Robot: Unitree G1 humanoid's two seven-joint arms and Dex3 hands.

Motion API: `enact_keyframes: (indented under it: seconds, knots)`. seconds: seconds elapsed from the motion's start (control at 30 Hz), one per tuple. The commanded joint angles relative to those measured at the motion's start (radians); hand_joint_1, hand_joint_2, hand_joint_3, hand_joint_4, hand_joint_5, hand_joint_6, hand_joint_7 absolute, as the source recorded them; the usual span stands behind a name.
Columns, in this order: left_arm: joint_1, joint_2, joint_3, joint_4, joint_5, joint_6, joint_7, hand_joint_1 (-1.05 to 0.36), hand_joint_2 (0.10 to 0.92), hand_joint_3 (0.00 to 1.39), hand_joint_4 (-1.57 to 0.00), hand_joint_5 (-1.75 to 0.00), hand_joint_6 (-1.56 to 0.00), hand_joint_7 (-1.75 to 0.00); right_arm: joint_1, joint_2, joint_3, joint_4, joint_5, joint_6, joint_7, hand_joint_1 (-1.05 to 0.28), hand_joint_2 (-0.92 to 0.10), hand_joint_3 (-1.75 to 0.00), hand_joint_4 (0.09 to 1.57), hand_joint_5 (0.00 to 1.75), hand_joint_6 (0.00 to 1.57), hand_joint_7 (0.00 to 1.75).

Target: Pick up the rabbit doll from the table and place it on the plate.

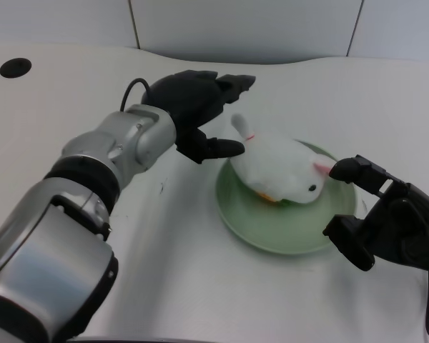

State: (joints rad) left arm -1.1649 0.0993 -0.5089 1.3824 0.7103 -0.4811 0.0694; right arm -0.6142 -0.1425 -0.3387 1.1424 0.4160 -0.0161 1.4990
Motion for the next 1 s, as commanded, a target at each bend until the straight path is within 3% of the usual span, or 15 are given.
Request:
enact_keyframes:
  seconds: [0.03, 0.13, 0.23, 0.37, 0.47, 0.63, 0.8, 0.9, 1.0]
  knots:
    - [-0.013, 0.027, 0.021, -0.005, -0.023, -0.015, -0.035, -1.05, 0.921, 0.86, 0.00, 0.00, 0.00, 0.00, 0.005, -0.017, -0.005, 0.006, 0.007, -0.002, 0.006, -0.71, -0.92, -0.19, 0.85, 1.69, 0.79, 1.19]
    - [0.029, 0.077, 0.152, -0.010, -0.163, -0.066, -0.150, -1.05, 0.921, 0.79, 0.00, 0.00, 0.00, 0.00, 0.008, -0.017, -0.009, 0.005, 0.008, 0.001, -0.019, -0.71, -0.92, -0.19, 0.86, 1.70, 0.79, 1.19]
    - [0.062, 0.107, 0.241, -0.016, -0.257, -0.083, -0.239, -1.05, 0.921, 0.76, 0.00, 0.00, -0.01, 0.00, 0.005, -0.023, -0.007, 0.012, 0.005, 0.004, -0.018, -0.71, -0.92, -0.20, 0.84, 1.74, 0.79, 1.14]
    - [0.125, 0.141, 0.380, -0.026, -0.404, -0.133, -0.362, -1.05, 0.921, 0.76, 0.00, 0.00, 0.00, 0.00, 0.002, -0.032, 0.002, 0.015, -0.006, -0.009, -0.019, -0.72, -0.92, -0.18, 0.85, 1.75, 0.81, 1.16]
    - [0.160, 0.145, 0.482, -0.032, -0.509, -0.133, -0.459, -1.05, 0.921, 0.76, -0.02, -0.01, -0.01, 0.00, 0.002, -0.032, 0.001, 0.016, -0.005, -0.010, -0.021, -0.71, -0.92, -0.19, 0.86, 1.75, 0.79, 1.21]
    - [0.212, 0.134, 0.674, -0.035, -0.715, 0.017, -0.670, -1.05, 0.921, 0.78, -0.04, -0.02, -0.01, 0.00, 0.001, -0.032, -0.001, 0.021, -0.005, -0.024, -0.025, -0.71, -0.92, -0.21, 0.84, 1.75, 0.77, 1.24]
    - [0.267, 0.125, 0.832, -0.038, -0.876, 0.197, -0.767, -1.05, 0.921, 0.78, -0.06, -0.03, -0.01, 0.00, -0.001, -0.037, -0.001, 0.026, -0.004, -0.004, -0.030, -0.69, -0.92, -0.21, 0.84, 1.75, 0.76, 1.24]
    - [0.271, 0.123, 0.856, -0.046, -0.897, 0.232, -0.784, -1.05, 0.921, 0.76, -0.06, -0.03, -0.01, 0.00, -0.002, -0.038, -0.001, 0.027, -0.004, 0.001, -0.030, -0.69, -0.92, -0.20, 0.84, 1.75, 0.76, 1.24]
    - [0.319, 0.120, 0.989, -0.042, -1.042, 0.402, -0.886, -1.05, 0.921, 0.73, -0.05, -0.02, 0.00, 0.00, 0.002, -0.038, 0.001, 0.026, -0.009, -0.018, -0.032, -0.70, -0.92, -0.22, 0.84, 1.75, 0.76, 1.26]
